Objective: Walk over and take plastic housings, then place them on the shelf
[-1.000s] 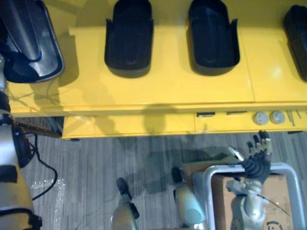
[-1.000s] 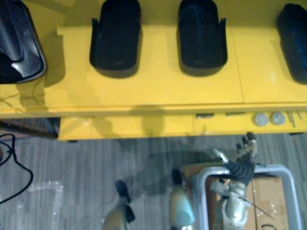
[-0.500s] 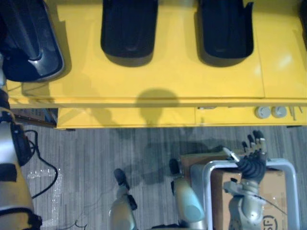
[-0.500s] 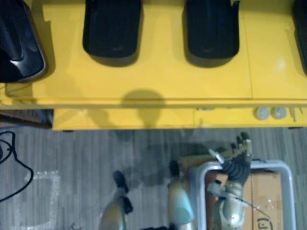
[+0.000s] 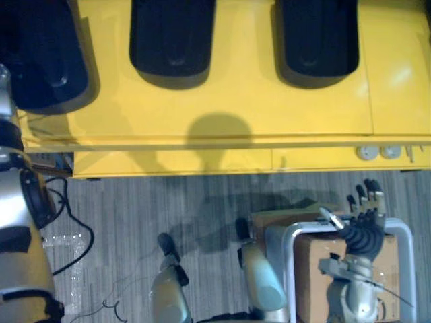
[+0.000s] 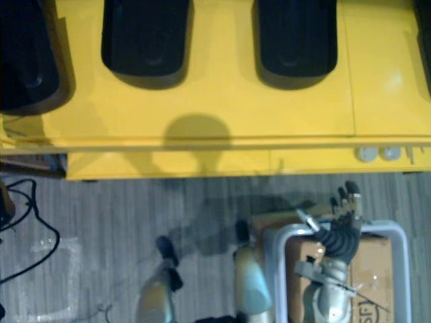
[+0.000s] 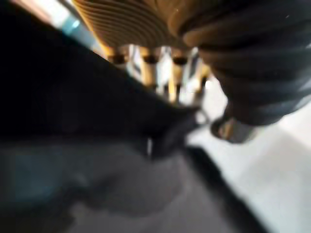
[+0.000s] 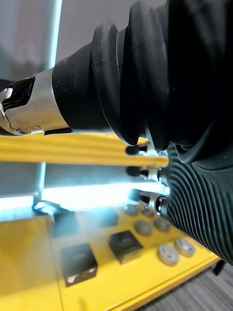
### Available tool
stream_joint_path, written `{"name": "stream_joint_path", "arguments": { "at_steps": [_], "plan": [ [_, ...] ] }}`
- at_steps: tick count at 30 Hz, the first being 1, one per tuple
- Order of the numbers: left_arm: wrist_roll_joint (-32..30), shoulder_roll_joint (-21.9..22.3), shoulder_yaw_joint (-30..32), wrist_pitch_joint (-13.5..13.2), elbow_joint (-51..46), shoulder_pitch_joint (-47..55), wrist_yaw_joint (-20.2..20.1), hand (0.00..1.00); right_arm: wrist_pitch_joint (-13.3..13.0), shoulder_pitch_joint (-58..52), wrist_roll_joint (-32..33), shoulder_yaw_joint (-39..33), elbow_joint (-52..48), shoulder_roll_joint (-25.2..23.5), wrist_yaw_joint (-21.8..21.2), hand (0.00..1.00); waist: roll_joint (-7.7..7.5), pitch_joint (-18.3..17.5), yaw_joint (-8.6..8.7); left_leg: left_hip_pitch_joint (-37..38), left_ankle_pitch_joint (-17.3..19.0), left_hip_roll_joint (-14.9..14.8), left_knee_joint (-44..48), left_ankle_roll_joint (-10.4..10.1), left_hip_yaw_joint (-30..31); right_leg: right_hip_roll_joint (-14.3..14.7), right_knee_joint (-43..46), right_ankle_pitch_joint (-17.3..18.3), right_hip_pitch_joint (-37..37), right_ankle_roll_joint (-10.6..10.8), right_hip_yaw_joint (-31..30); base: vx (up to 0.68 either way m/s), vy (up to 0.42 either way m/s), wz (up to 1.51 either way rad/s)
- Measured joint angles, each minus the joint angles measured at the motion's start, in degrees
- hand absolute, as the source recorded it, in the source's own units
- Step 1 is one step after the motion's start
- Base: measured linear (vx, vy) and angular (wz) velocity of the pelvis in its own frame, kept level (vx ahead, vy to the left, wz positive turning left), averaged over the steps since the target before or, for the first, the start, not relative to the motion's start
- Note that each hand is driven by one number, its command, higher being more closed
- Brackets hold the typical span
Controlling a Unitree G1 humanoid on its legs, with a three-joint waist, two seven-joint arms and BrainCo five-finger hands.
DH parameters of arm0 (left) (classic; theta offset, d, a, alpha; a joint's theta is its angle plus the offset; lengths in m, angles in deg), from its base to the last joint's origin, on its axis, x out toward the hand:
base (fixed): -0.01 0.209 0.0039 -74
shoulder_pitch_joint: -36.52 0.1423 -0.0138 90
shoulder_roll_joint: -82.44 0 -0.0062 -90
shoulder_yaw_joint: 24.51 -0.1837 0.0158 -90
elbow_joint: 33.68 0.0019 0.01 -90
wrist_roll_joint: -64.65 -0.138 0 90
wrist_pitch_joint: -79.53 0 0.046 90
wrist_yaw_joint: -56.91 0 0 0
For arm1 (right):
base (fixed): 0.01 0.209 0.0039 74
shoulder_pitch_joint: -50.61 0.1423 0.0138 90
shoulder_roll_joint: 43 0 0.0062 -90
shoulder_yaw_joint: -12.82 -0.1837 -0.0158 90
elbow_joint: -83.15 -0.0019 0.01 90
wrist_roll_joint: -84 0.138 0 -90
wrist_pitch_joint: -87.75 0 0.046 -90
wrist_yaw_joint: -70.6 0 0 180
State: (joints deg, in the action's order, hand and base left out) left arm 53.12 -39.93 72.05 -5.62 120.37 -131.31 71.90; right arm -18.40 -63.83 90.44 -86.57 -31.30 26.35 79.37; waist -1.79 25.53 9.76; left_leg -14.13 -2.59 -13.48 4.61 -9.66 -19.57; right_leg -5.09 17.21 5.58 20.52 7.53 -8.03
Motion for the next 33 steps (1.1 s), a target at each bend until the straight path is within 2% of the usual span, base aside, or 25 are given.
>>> {"name": "stream_joint_path", "arguments": {
  "at_steps": [7, 13, 15, 16, 18, 22, 25, 27, 29, 30, 31, 32, 33],
  "plan": [
    [0.4, 0.0, 2.4, 0.3, -0.3, 1.3, 3.6, 0.00, -0.3, 0.0, 0.0, 0.0, 0.0, 0.0, -0.1, 0.00, 0.00, 0.0, 0.29, 0.2, 0.0, -0.1, -0.1, 0.0, -0.7, 0.0, -0.5, 0.0, -0.2, 0.0, 0.1, 0.00, -0.001, -0.01],
    [0.4, 0.0, 2.1, 0.4, -0.6, 1.9, 8.5, 0.00, -0.3, 1.9, -0.6, -0.9, 0.1, 0.2, 0.2, 0.00, 0.20, -0.6, 0.73, 4.5, 0.0, 0.3, -2.3, 0.0, -1.1, -0.1, -3.9, -0.4, -4.9, 0.5, 0.3, 0.02, 0.000, -0.04],
    [0.4, 0.0, 1.7, 0.2, -3.1, 2.9, 10.5, 0.00, -0.4, 3.3, -1.6, -1.7, 0.1, 0.4, 0.6, 0.00, 0.29, -1.5, 1.20, 4.9, 0.0, 0.6, -2.7, 0.0, -0.9, -0.4, -4.5, -0.5, -5.6, 0.7, 0.7, 0.04, 0.016, 0.12],
    [0.4, 0.3, 1.6, 0.0, -5.3, 3.7, 11.8, 0.00, -0.4, 4.6, -2.2, -2.1, 0.1, 0.5, 1.3, 0.00, 0.31, -1.5, 1.97, 5.5, -0.1, 1.0, -3.0, 0.0, 0.3, -0.8, -5.3, -0.5, -7.1, 0.7, 1.9, 0.05, 0.025, 0.30],
    [0.4, 1.9, 1.4, -0.8, -8.3, 4.1, 13.9, 0.00, -0.4, 6.7, -2.9, -3.4, 0.1, 0.9, 1.5, 0.00, 0.28, -2.0, 1.95, 7.0, -0.2, 1.2, -3.8, -0.1, 1.2, -1.0, -5.8, -0.6, -9.2, 0.8, 3.3, 0.05, 0.023, 0.29],
    [0.3, 4.2, 1.2, -2.1, -21.2, 9.6, 17.5, 0.00, -0.7, 11.4, -4.7, -3.2, 0.1, 3.8, 2.3, 0.00, 0.43, -6.0, 1.19, 10.9, -1.2, 1.5, -7.3, 0.0, 2.1, -0.8, -6.6, -0.6, -13.2, 0.8, 6.3, 0.09, 0.012, 0.20],
    [-0.2, 6.0, 2.3, -5.4, -41.2, 19.1, 20.3, 0.00, -1.5, 15.6, -5.2, -2.8, 0.1, 6.4, 2.7, 0.00, 1.30, -12.1, 0.22, 13.2, -1.4, 2.2, -9.2, 0.0, 3.0, -1.2, -6.7, -0.6, -15.5, 0.8, 8.8, 0.14, 0.050, 0.24],
    [-0.9, 8.8, 4.4, -7.0, -50.3, 24.6, 21.1, 0.00, -1.5, 17.1, -5.1, -2.6, 0.1, 7.4, 2.6, 0.00, 1.78, -14.0, -0.22, 14.4, -1.4, 2.6, -9.2, 0.0, 3.7, -1.7, -6.4, -0.6, -17.5, 0.8, 10.0, 0.12, 0.047, 0.34],
    [-2.6, 15.4, 9.7, -9.9, -62.5, 36.4, 22.7, 0.00, -1.5, 20.6, -5.0, -2.4, 0.3, 8.8, 2.6, 0.00, 3.32, -17.9, -1.69, 16.3, -1.4, 2.3, -9.2, 0.0, 4.5, -1.7, -3.1, -0.6, -18.6, 0.8, 11.9, 0.15, 0.044, 0.29],
    [-2.9, 17.0, 10.7, -10.4, -64.6, 38.9, 23.0, 0.00, -1.5, 21.7, -5.0, -2.4, 0.4, 9.4, 2.6, 0.00, 3.92, -18.4, -1.89, 16.5, -1.5, 1.9, -9.2, 0.1, 5.2, -1.5, -1.3, -0.6, -18.3, 0.8, 12.7, 0.14, -0.014, 0.41],
    [-3.0, 20.2, 12.2, -11.1, -67.9, 43.2, 23.3, 0.00, -1.6, 24.3, -5.0, -2.2, 1.3, 10.6, 2.6, 0.00, 5.63, -18.3, -2.44, 17.5, -1.6, 0.2, -9.2, 0.2, 6.7, -1.0, 3.5, 2.4, -16.8, 0.4, 12.7, 0.07, -0.073, 0.33],
    [-2.9, 23.1, 13.9, -12.3, -70.7, 47.9, 23.0, 0.00, -1.5, 26.7, -4.6, -0.9, 2.9, 11.1, 2.2, 0.00, 4.54, -19.7, -3.72, 18.1, -1.6, 0.2, -9.2, 0.2, 7.3, -0.3, -4.0, 3.4, -17.9, -0.5, 13.0, 0.05, -0.088, 0.25],
    [-2.9, 24.1, 15.0, -12.5, -72.4, 50.0, 22.9, 0.00, -1.5, 27.7, -3.9, 0.0, 3.4, 11.0, 2.1, 0.00, 3.39, -20.5, -4.46, 18.1, -1.5, 1.1, -9.2, 0.2, 7.3, -1.0, -8.3, -1.6, -18.3, -0.8, 13.0, 0.06, -0.136, 0.42]
  ]
}}
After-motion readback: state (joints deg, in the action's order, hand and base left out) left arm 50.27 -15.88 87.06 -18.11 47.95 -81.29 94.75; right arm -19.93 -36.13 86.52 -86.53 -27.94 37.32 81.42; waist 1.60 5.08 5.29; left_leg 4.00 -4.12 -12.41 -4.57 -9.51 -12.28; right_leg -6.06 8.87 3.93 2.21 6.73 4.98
